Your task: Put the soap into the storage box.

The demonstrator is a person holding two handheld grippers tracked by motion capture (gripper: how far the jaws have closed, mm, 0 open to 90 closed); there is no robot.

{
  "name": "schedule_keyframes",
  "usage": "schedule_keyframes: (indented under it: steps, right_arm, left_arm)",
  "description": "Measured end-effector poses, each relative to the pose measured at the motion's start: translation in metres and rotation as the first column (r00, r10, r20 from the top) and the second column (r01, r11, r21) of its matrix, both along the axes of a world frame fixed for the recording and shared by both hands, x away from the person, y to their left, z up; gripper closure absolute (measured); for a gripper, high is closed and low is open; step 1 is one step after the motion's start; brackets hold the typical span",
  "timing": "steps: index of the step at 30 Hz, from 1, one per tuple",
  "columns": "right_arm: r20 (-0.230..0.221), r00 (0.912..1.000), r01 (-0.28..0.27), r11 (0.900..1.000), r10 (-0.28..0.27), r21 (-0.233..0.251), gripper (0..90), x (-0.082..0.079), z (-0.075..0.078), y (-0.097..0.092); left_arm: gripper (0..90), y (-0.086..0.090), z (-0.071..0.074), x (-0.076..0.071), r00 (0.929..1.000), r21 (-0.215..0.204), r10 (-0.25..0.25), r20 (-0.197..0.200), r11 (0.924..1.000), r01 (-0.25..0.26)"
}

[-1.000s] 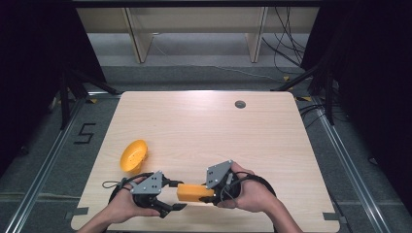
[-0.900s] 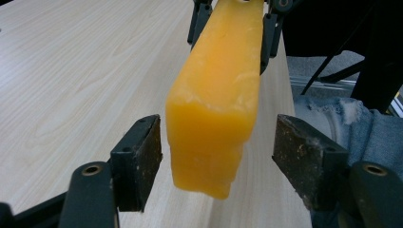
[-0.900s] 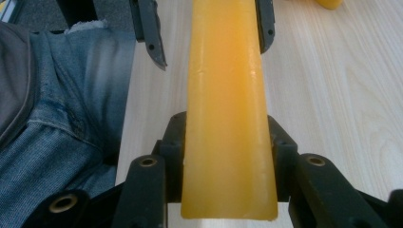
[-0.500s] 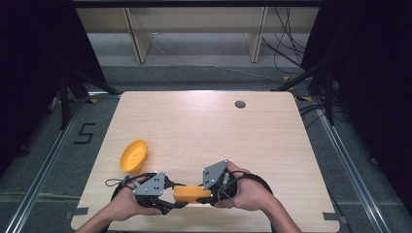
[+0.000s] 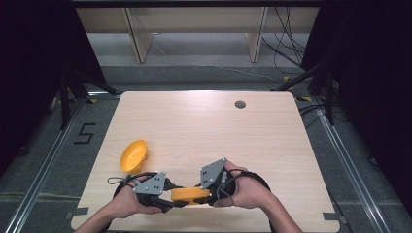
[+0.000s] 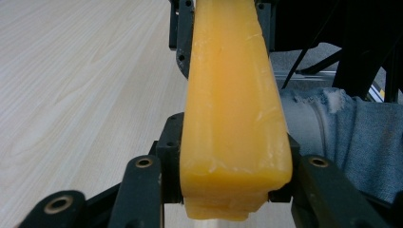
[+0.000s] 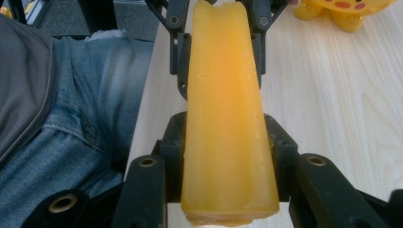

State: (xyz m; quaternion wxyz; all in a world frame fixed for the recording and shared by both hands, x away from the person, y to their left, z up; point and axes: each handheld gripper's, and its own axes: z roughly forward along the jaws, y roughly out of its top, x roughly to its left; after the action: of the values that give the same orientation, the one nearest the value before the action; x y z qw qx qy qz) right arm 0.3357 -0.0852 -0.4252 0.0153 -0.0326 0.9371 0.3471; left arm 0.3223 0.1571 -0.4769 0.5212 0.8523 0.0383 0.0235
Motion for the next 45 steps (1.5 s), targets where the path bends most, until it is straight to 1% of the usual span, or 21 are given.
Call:
schedule_keyframes:
  steps: [2,4,9,11,14,18,19,21,23,24,26,27,29,30,32,34,35,38,41,43,45]
  right_arm:
    - [-0.011,0.9997,0.022,0.9997,-0.022,-0.008,61.4,-0.001,0.001,-0.002]
    - [-0.003,1.0000,-0.006,0.9999,0.006,0.011,61.3,0.001,0.001,-0.001]
    - [-0.001,1.0000,-0.003,0.9997,0.003,0.023,60.4,0.004,0.001,0.000]
    - [-0.024,0.9994,0.027,0.9996,-0.027,0.013,59.7,0.002,0.003,0.000]
    - [-0.020,0.9986,0.049,0.9987,-0.049,0.011,57.7,0.003,0.004,0.001]
    - [-0.005,0.9984,0.057,0.9978,-0.056,0.033,53.6,0.006,0.004,0.001]
    - [-0.026,0.9954,0.093,0.9953,-0.093,0.027,51.5,0.005,0.005,-0.001]
    - [-0.023,0.9936,0.111,0.9930,-0.110,0.041,46.3,0.009,0.005,-0.002]
    - [-0.029,0.9890,0.147,0.9875,-0.145,0.058,41.8,0.011,0.007,-0.006]
    - [-0.029,0.9890,0.147,0.9875,-0.145,0.058,41.8,0.011,0.007,-0.006]
    - [-0.031,0.9865,0.163,0.9841,-0.161,0.070,37.9,0.011,0.009,-0.010]
    - [-0.031,0.9865,0.163,0.9841,-0.161,0.070,37.9,0.011,0.009,-0.010]
    - [-0.030,0.9806,0.196,0.9772,-0.194,0.082,33.3,0.010,0.011,-0.015]
    - [-0.036,0.9786,0.205,0.9750,-0.203,0.086,33.4,0.009,0.011,-0.018]
    - [-0.041,0.9653,0.261,0.9612,-0.258,0.090,33.2,0.009,0.011,-0.025]
    - [-0.034,0.9642,0.265,0.9593,-0.263,0.098,32.9,0.010,0.011,-0.028]
    - [-0.040,0.9526,0.304,0.9468,-0.302,0.105,32.2,0.011,0.010,-0.036]
    - [-0.029,0.9434,0.332,0.9371,-0.330,0.109,31.5,0.012,0.008,-0.043]
    - [-0.034,0.9210,0.389,0.9152,-0.388,0.104,30.6,0.012,0.005,-0.054]
    - [-0.040,0.8926,0.451,0.8873,-0.449,0.097,30.6,0.012,0.001,-0.064]
    - [-0.041,0.8875,0.461,0.8823,-0.459,0.096,30.7,0.012,-0.001,-0.067]
  left_arm:
    - [59.7,0.000,0.001,0.001,0.9998,0.003,-0.017,0.005,0.9998,0.017]
    - [60.0,0.001,0.002,0.000,1.0000,-0.001,-0.009,0.002,1.0000,0.009]
    - [60.2,0.001,0.004,-0.002,0.9998,-0.014,0.020,0.005,0.9997,-0.020]
    - [60.3,0.002,0.006,-0.004,0.9991,-0.019,0.042,-0.010,0.9989,-0.042]
    - [60.4,0.003,0.008,-0.005,0.9979,-0.005,0.064,0.005,0.9979,-0.064]
    - [60.4,0.004,0.009,-0.005,0.9952,-0.007,0.097,-0.015,0.9952,-0.097]
    - [60.4,0.005,0.008,-0.005,0.9942,0.003,0.108,-0.003,0.9942,-0.108]
    - [60.4,0.006,0.008,-0.005,0.9930,0.002,0.118,-0.004,0.9930,-0.118]
    - [60.4,0.007,0.007,-0.006,0.9883,0.000,0.151,-0.022,0.9885,-0.151]
    - [60.4,0.007,0.007,-0.006,0.9883,0.000,0.151,-0.022,0.9885,-0.151]
    - [60.4,0.009,0.006,-0.004,0.9777,0.018,0.210,-0.005,0.9776,-0.210]
    - [60.4,0.009,0.006,-0.004,0.9777,0.018,0.210,-0.005,0.9776,-0.210]
    - [60.4,0.012,0.005,-0.003,0.9732,0.022,0.229,-0.016,0.9732,-0.229]
    - [60.4,0.013,0.005,-0.004,0.9653,0.021,0.260,-0.022,0.9655,-0.260]
    - [60.4,0.015,0.006,-0.005,0.9630,0.027,0.269,-0.011,0.9628,-0.269]
    - [60.4,0.016,0.006,-0.005,0.9617,0.031,0.274,-0.016,0.9615,-0.273]
    - [60.4,0.017,0.007,-0.006,0.9589,0.018,0.283,-0.012,0.9589,-0.283]
    - [60.4,0.018,0.008,-0.008,0.9516,0.019,0.307,-0.018,0.9517,-0.306]
    - [60.4,0.020,0.009,-0.009,0.9452,0.016,0.326,-0.020,0.9454,-0.326]
    - [60.4,0.022,0.009,-0.010,0.9431,0.012,0.331,-0.027,0.9435,-0.331]
    - [60.4,0.024,0.009,-0.011,0.9347,0.014,0.355,-0.013,0.9348,-0.355]
